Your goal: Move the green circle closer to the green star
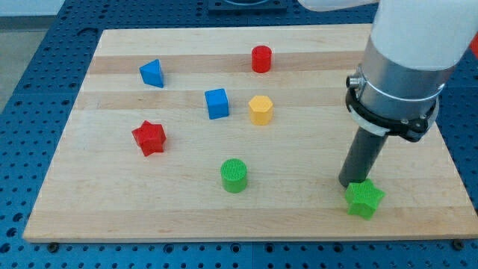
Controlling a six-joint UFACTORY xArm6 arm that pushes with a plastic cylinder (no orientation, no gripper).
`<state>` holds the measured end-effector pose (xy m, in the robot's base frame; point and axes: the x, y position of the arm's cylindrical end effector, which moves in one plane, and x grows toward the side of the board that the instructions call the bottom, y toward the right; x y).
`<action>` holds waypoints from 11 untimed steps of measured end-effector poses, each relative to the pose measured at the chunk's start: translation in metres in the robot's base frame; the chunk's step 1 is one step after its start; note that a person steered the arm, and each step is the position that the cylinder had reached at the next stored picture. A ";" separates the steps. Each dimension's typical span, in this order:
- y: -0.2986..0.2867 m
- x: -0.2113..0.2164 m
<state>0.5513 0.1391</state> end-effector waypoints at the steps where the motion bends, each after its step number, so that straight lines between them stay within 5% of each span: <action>1: -0.024 -0.009; 3: -0.082 -0.069; 5: -0.198 -0.062; 7: -0.193 -0.011; 9: -0.091 0.013; 11: -0.084 0.024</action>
